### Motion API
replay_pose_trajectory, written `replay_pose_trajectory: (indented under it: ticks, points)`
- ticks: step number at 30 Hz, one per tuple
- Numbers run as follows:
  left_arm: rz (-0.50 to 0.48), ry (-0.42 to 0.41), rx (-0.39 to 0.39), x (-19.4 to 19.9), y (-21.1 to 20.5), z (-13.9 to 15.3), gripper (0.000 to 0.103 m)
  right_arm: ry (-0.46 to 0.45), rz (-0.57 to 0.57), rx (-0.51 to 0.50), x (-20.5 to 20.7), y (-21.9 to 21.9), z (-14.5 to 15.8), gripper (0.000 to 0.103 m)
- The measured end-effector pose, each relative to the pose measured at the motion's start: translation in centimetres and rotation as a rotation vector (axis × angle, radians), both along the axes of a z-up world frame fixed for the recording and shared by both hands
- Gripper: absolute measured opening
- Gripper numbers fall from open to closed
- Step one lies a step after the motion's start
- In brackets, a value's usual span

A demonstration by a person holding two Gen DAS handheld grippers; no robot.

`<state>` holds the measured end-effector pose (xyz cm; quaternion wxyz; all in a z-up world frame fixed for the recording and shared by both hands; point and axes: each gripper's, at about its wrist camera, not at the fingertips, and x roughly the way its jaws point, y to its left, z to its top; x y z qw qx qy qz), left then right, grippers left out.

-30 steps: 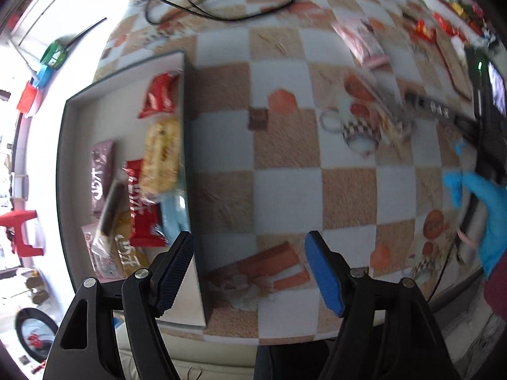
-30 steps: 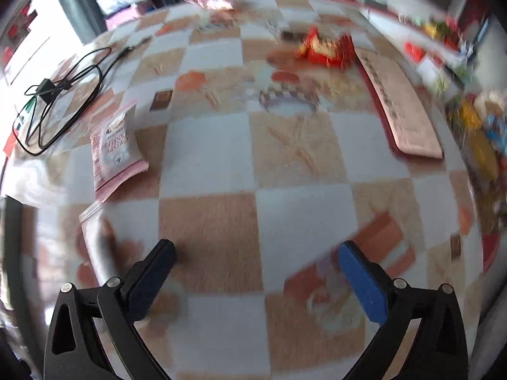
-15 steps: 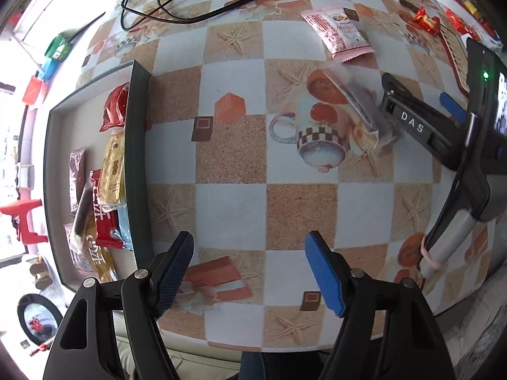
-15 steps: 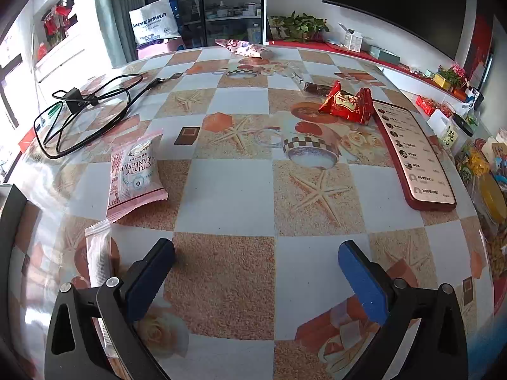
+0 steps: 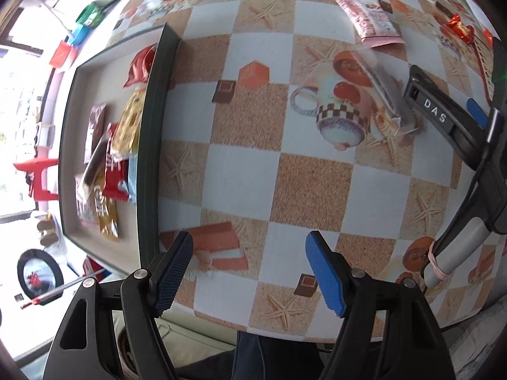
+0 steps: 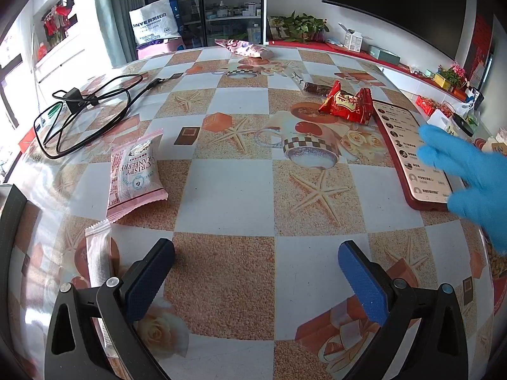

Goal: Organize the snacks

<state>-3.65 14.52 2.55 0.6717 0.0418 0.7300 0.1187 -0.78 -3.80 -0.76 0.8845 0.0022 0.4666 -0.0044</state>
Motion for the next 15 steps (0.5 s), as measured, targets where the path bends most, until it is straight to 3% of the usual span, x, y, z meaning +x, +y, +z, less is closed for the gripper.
replay_pose_trajectory:
  ticks: [15]
  points:
    - [0.034, -0.022, -0.001, -0.1, -1.0, 0.9, 0.077, 0.000, 0.000, 0.001, 0.0, 0.0, 0.0, 0.103]
